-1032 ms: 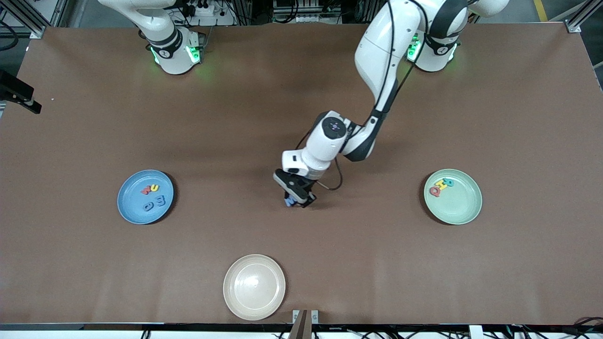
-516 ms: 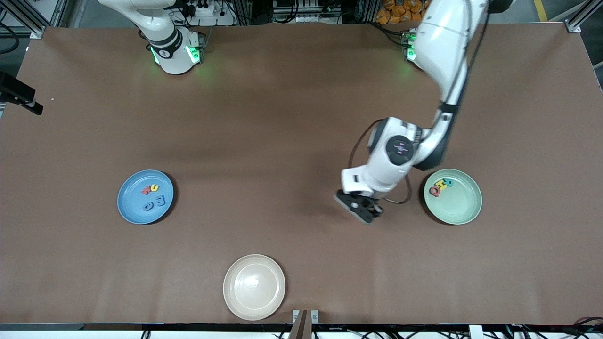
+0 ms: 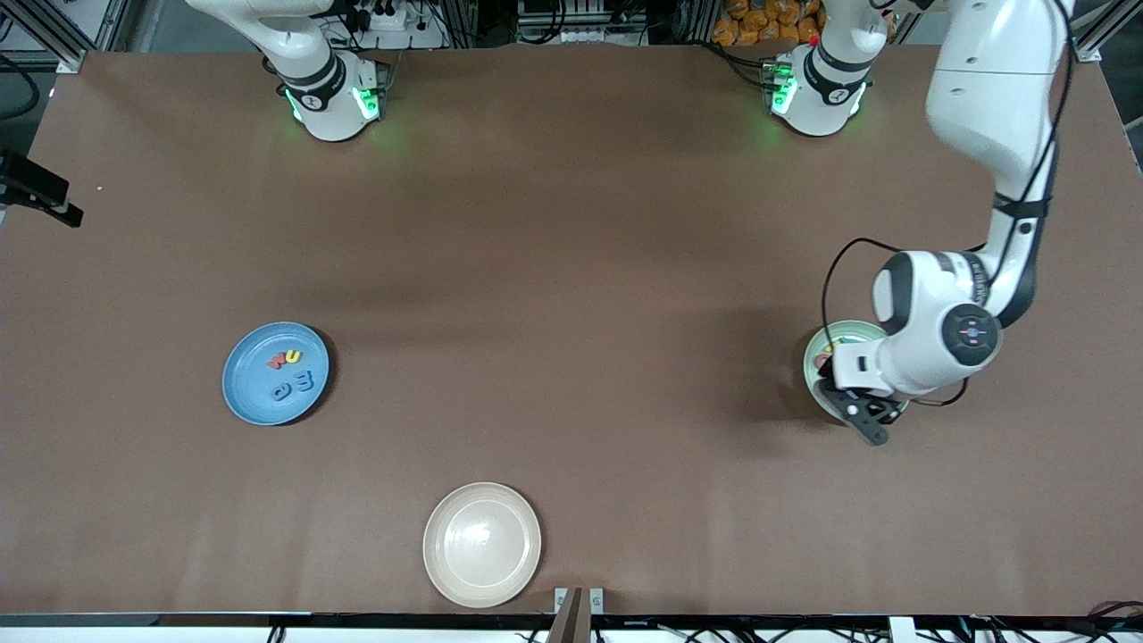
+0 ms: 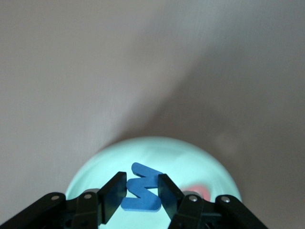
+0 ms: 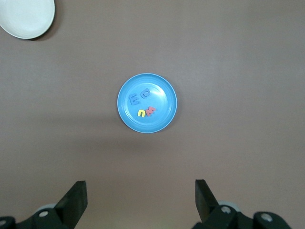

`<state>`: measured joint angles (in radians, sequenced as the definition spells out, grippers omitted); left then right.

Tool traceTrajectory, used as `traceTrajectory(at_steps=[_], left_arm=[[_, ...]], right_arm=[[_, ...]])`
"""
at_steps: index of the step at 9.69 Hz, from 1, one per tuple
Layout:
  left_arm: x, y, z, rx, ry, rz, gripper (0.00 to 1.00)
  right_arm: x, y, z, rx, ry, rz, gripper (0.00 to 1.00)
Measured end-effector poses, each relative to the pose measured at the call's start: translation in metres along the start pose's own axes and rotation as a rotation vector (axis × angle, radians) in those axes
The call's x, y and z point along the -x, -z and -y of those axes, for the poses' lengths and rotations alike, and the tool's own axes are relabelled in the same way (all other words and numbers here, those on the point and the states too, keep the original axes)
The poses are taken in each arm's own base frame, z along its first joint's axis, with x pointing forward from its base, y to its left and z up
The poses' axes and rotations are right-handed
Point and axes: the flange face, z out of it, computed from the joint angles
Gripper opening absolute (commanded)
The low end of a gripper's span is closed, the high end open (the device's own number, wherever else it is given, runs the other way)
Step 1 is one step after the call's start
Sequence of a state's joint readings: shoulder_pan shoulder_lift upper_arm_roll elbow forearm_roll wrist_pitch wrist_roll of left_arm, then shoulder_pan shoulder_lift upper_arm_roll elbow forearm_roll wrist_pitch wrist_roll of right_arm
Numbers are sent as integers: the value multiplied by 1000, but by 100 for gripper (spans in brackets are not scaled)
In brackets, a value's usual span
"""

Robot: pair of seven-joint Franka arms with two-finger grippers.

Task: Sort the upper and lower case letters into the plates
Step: 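Carry the blue W with the left gripper over the green plate, then open the left gripper to drop the W in the green plate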

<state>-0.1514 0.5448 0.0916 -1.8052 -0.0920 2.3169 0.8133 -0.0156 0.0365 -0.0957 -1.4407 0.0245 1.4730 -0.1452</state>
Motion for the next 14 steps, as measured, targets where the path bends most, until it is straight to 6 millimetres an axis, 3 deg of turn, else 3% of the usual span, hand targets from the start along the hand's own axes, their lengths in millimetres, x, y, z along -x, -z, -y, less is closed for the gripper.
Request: traceTrajectory(at_steps=[2,4,5,7,9,11,14], left_arm=[[28,-5,6,43,36,37,0],[42,-25,6,72,53,65,48],[43,-28,6,75,54,68,99],[38,-24,6,68,50,59,100],[27,-4,17,34,103,27,100],[9,24,24,18,313,6,100],[-26,36,10,12,604,-13,100]], right_arm=[[-13,-9,-2,4,-2,11,100],[-17,-10,-2,6,-2,6,100],[-18,-9,-2,8,-2,-2,100],[-18,-10,-2,8,-1,-4,100],[-18,-10,-2,8,-1,-3,100],[-18,-12,-1,7,0,1,100],[-12,-12,-1,5,-1,6,100]])
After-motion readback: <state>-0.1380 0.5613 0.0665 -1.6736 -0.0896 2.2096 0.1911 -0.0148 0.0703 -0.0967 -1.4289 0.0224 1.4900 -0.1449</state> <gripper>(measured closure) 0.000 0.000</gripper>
